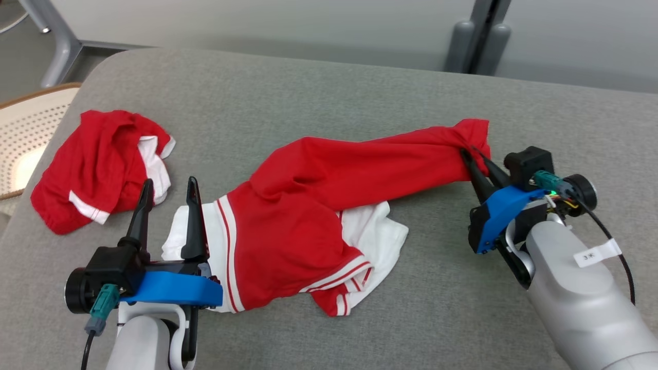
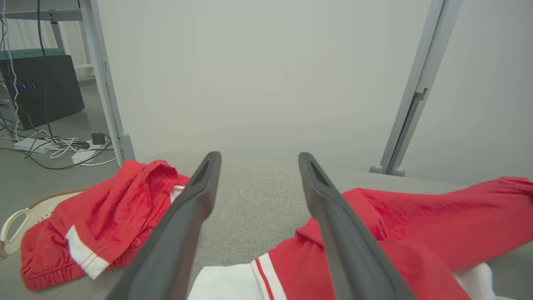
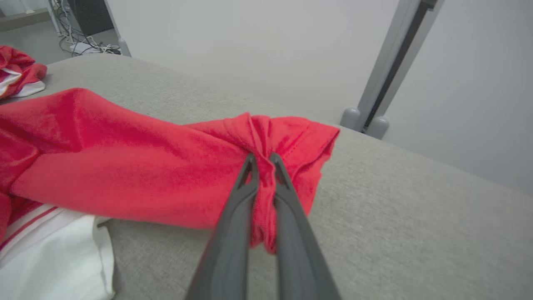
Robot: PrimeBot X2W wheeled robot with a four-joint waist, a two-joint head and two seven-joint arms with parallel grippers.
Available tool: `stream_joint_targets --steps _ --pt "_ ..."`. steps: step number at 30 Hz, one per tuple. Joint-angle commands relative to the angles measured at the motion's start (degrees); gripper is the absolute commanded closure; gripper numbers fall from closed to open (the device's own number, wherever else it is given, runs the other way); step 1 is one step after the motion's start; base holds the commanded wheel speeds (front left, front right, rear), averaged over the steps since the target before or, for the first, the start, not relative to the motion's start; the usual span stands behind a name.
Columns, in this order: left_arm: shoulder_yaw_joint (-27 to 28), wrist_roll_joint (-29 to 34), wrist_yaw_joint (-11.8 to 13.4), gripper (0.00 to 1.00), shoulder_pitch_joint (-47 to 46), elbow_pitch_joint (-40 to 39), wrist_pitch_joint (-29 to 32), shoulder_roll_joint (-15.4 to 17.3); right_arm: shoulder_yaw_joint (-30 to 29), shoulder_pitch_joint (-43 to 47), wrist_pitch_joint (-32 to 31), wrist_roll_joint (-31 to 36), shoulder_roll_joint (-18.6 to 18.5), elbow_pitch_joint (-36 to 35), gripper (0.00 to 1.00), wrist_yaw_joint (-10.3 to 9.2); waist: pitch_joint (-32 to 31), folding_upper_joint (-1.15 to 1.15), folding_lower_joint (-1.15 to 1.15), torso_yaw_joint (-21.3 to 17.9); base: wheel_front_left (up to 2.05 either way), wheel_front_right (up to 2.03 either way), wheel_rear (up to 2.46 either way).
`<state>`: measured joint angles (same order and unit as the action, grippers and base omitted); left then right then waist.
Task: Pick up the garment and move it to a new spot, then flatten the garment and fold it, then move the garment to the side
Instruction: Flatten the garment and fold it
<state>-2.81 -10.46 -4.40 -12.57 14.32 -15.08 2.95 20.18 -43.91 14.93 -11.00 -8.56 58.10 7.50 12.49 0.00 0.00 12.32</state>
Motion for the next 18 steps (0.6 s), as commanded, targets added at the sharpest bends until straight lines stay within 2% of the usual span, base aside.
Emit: stream_joint_targets --steps 1,10,13,18 --pt "0.50 0.43 -0.19 0.00 0.84 0.06 -0.17 -0.07 -1.37 2.46 0.34 -1.07 -1.53 -3.45 1.00 -0.01 -2.25 0.00 0.00 -3.39 0.00 0.00 0.00" --pt "1.46 0.95 -0.87 0.00 2.04 0.63 -0.17 -0.08 -8.56 11.95 0.08 -2.17 -6.93 -16.20 1.00 -0.01 -4.52 0.00 0.00 -9.46 0.00 0.00 0.00" --pt "1.45 0.88 -1.05 0.00 2.49 0.71 -0.18 -0.07 -12.67 16.36 -1.80 -1.67 -8.32 -21.86 1.00 -0.01 -4.95 0.00 0.00 -11.03 0.00 0.00 0.00" --pt "1.55 1.03 -1.15 0.00 2.87 0.65 -0.18 -0.06 -21.79 25.37 -7.05 -0.04 -8.39 -33.74 1.00 -0.01 -5.34 0.00 0.00 -12.42 0.00 0.00 0.00"
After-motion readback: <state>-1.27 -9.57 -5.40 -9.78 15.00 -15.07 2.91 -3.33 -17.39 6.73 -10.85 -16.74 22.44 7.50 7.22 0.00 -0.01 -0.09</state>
